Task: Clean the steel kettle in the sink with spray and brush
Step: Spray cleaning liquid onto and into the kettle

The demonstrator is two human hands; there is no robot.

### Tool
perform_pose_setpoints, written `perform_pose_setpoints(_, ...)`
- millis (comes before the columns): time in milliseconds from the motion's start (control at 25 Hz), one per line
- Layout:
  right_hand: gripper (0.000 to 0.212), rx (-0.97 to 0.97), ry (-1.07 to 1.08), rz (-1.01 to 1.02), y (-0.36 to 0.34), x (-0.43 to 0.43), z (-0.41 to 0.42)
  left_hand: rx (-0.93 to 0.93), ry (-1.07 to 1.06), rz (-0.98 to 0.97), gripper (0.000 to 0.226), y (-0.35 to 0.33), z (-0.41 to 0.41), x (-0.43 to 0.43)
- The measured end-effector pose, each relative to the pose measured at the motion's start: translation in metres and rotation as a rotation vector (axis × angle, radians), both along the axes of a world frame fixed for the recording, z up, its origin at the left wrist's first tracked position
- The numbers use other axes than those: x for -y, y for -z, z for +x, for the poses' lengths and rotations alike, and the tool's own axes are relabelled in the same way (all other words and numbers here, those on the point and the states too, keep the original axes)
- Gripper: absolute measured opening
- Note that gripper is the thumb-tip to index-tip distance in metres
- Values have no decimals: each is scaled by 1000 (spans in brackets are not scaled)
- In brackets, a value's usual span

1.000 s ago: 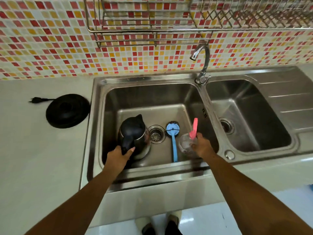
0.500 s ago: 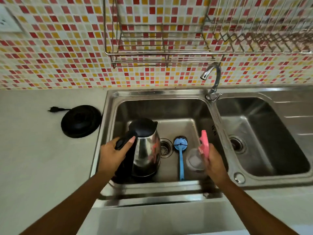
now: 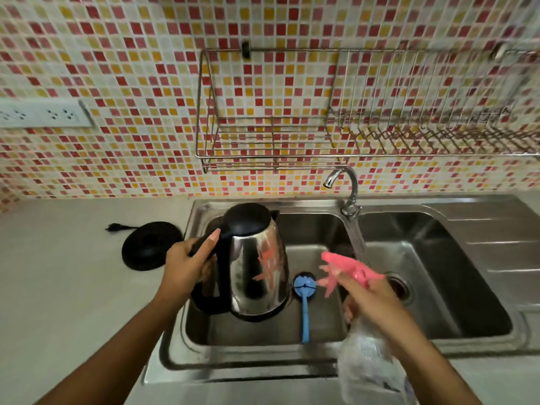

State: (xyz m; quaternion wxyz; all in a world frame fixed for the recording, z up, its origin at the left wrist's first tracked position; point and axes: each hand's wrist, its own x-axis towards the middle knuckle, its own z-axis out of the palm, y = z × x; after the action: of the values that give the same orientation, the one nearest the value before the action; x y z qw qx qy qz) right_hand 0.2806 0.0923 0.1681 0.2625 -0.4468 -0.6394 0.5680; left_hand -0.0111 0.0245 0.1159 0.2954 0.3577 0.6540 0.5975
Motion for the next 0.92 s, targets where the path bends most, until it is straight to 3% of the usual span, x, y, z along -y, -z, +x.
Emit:
perform_pose_setpoints(240,26,37,-46,0,10,3,-1,-139,19,-43,58,-3,21,-14)
perform_pose_setpoints(440,10,148,40,25,22,-4,1,-229,-1,-16,10,-5,28,-25)
perform_pose_setpoints(480,15,176,56,35,25,-5,1,-213,11,4,8,-5,29,-25)
perform_pose_setpoints(600,77,244,102,63,35,-11,7,-190,11,41,25,-7,30,-26)
perform_pose_setpoints(640,84,263,109,78,37,-13,8,-155,11,40,28,-7,30,-27)
perform_pose_setpoints(720,74,277,89,93,34,-18,9,-59,15,60,28,-7,31,-26)
perform_pose_setpoints(880,36,202,30,129,19,-23,-1,18,47,91,30,-6,30,-24)
perform_pose_setpoints(920,36,206,35,131,19,-24,-3,20,57,98,30,-6,29,-23)
